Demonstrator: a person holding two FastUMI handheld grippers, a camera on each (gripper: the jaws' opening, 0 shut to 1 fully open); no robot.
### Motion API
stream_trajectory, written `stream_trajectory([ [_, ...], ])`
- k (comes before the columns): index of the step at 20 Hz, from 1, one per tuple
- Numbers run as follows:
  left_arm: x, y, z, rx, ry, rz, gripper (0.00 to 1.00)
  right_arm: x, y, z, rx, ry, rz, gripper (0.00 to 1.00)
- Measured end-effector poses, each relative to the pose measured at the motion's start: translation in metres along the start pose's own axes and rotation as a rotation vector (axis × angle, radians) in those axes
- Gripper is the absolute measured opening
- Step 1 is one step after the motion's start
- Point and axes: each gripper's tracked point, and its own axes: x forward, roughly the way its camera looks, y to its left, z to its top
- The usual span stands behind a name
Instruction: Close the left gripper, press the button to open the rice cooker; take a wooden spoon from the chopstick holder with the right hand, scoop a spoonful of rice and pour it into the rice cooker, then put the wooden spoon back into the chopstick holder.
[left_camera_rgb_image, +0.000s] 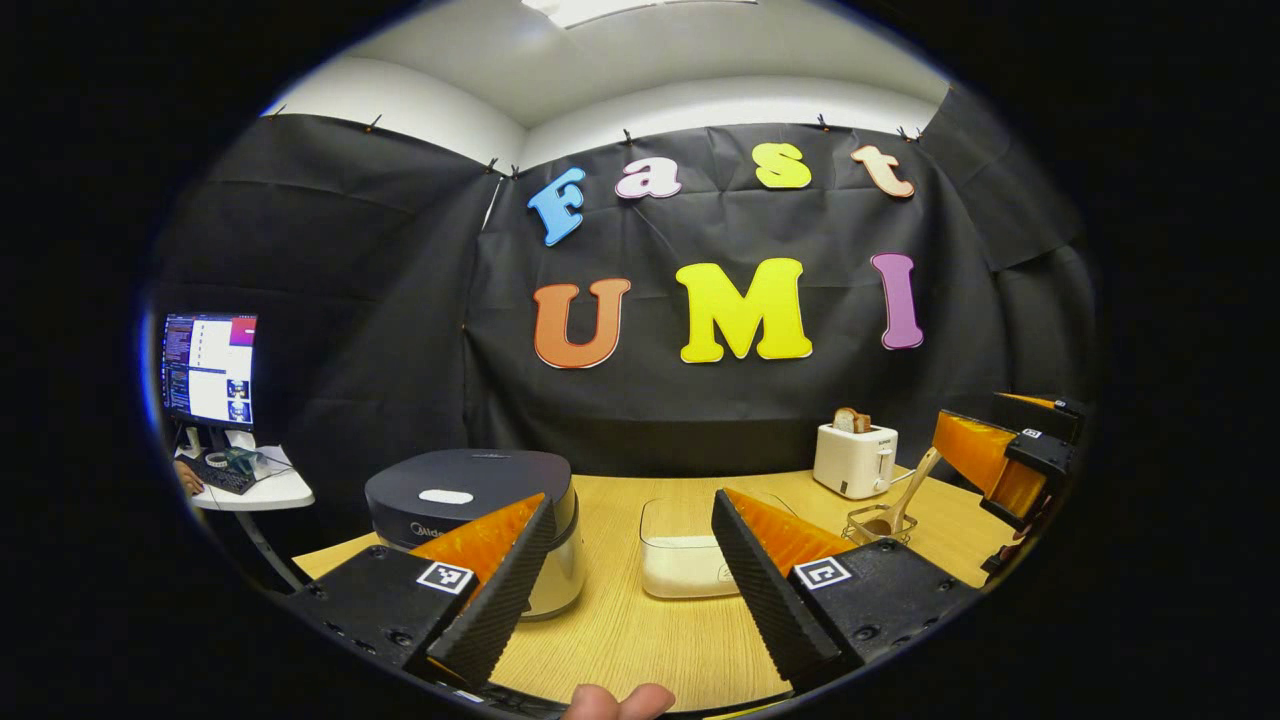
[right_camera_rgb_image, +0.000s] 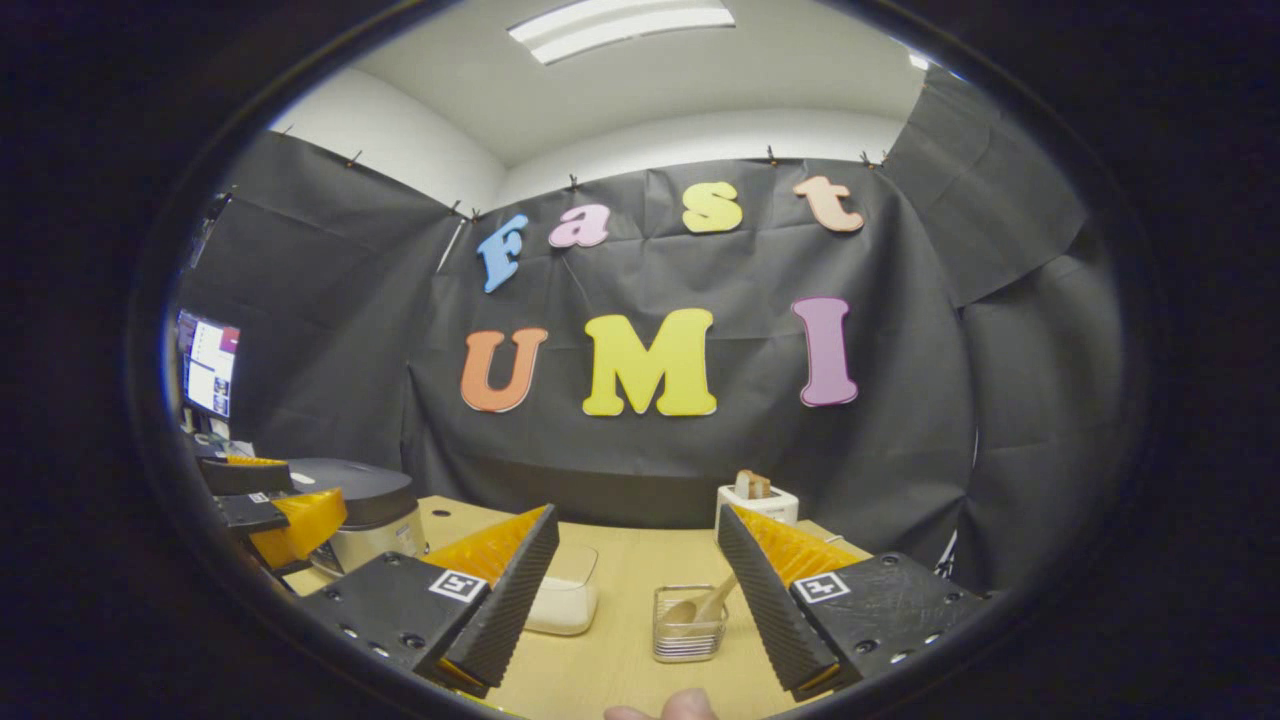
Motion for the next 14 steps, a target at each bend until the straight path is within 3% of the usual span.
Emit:
stream_trajectory([
  [2,0.002,0.001,-0.003,-0.002,0.008,0.016,1.0,0.004,-0.001,-0.004,0.007,0.005,0.007,0.95],
  [3,0.002,-0.001,-0.004,-0.006,0.018,0.023,0.95,0.007,-0.001,-0.005,0.009,0.007,0.015,0.96],
  [4,0.001,-0.002,-0.004,-0.01,0.018,0.031,1.0,0.012,-0.003,-0.007,0.017,0.013,0.018,0.95],
  [7,0.001,0.001,-0.003,-0.005,0.016,0.065,1.0,0.02,0.002,-0.016,0.039,0.051,0.062,0.95],
  [14,0.002,0.052,0.004,-0.016,0.05,0.19,1.0,0.023,-0.003,-0.023,0.029,0.056,0.137,0.96],
])
